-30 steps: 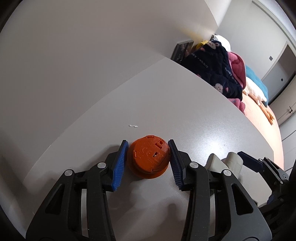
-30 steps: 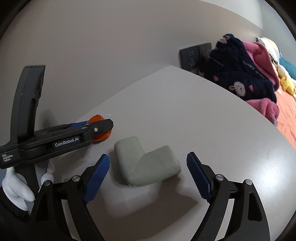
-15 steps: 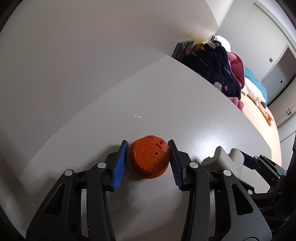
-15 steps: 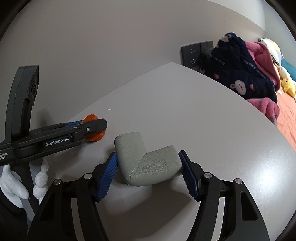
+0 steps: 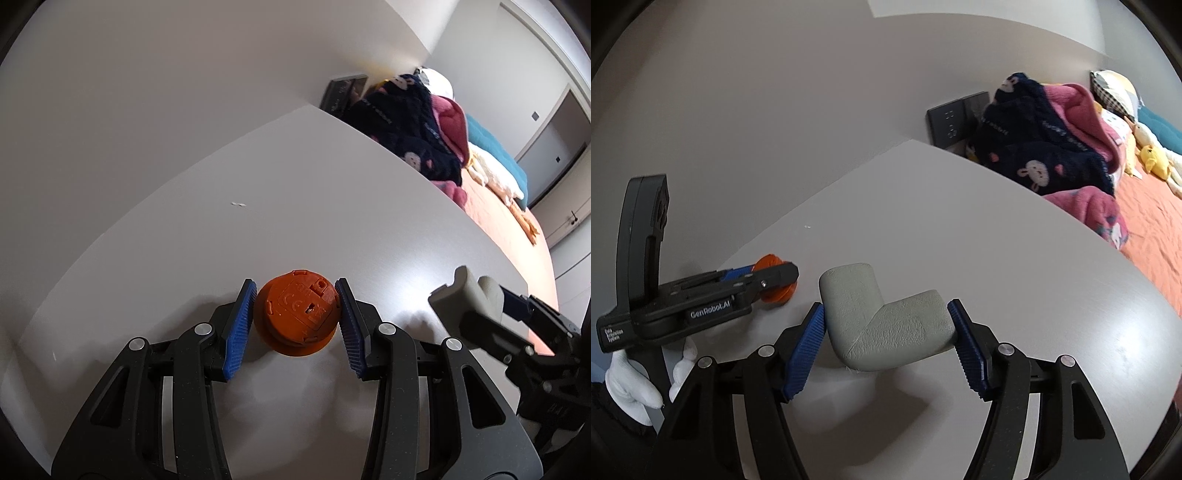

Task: Collect trash
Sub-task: 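Carry cap and elbow piece over the bin and open both tools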

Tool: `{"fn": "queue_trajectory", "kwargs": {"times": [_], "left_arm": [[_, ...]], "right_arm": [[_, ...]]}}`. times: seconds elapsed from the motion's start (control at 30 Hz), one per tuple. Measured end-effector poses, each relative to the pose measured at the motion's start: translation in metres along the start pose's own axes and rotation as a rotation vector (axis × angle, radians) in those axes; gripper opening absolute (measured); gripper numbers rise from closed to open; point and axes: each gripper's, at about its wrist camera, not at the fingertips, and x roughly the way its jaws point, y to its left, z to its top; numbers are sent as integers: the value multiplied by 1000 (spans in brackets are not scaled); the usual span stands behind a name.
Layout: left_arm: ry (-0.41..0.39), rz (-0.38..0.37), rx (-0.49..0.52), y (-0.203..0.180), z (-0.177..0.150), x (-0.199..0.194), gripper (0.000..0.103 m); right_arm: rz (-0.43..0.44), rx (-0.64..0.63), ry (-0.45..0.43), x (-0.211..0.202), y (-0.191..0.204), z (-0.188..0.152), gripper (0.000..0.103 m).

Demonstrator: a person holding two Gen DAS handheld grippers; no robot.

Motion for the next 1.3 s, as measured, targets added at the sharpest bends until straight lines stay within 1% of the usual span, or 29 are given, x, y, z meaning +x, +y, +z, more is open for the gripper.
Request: {"fn": "queue_trajectory", "kwargs": {"times": [0.6,0.77,1.3], "left_arm": [[8,-26,54,-65,-30,-23,43],[2,-52,63,-82,-44,-32,43],[21,-85,140,-134,-79,-43,43]], "right_arm": [[-37,52,-58,-66,-27,-21,68],[-44,64,-65,-82,-33,-34,68],[-64,102,-82,-127,-54,-75,68]]}}
